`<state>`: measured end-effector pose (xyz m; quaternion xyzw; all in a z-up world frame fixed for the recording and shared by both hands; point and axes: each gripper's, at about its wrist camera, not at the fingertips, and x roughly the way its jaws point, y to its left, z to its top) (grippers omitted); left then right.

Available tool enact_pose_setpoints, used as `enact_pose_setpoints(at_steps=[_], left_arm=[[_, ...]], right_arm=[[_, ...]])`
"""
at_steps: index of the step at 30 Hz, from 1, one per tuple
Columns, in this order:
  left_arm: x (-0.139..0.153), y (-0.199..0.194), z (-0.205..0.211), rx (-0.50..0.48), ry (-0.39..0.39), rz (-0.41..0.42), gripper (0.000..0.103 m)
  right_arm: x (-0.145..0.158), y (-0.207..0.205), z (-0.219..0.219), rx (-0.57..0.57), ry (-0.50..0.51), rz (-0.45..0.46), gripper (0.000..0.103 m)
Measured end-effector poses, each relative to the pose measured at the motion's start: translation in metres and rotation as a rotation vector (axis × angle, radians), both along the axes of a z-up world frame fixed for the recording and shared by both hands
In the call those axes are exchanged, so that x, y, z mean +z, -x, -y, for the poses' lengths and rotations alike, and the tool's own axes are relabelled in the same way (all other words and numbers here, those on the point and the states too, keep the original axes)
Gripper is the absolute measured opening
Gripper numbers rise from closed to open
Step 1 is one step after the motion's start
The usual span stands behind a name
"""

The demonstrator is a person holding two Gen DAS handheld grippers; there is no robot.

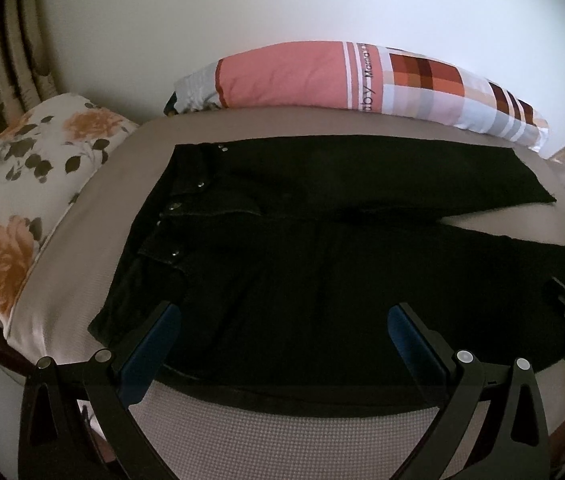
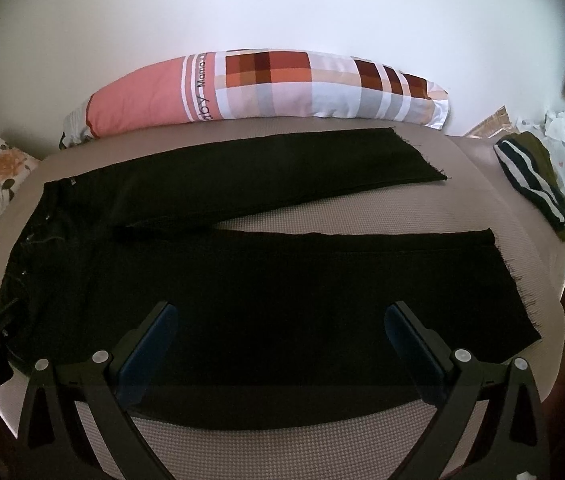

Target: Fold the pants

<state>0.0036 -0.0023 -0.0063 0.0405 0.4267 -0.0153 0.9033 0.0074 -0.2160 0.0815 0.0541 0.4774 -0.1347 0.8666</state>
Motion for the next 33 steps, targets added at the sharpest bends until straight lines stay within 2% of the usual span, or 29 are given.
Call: enact_pose_setpoints(at_steps=[33], left_arm=[[-0.0083,0.0034,0.0016,-0.004,-0.016,-0.025,0.102]], right_arm=[[-0.0036,-0.0031,-0.0005,-0.005,-0.001,-0.028,0.103]])
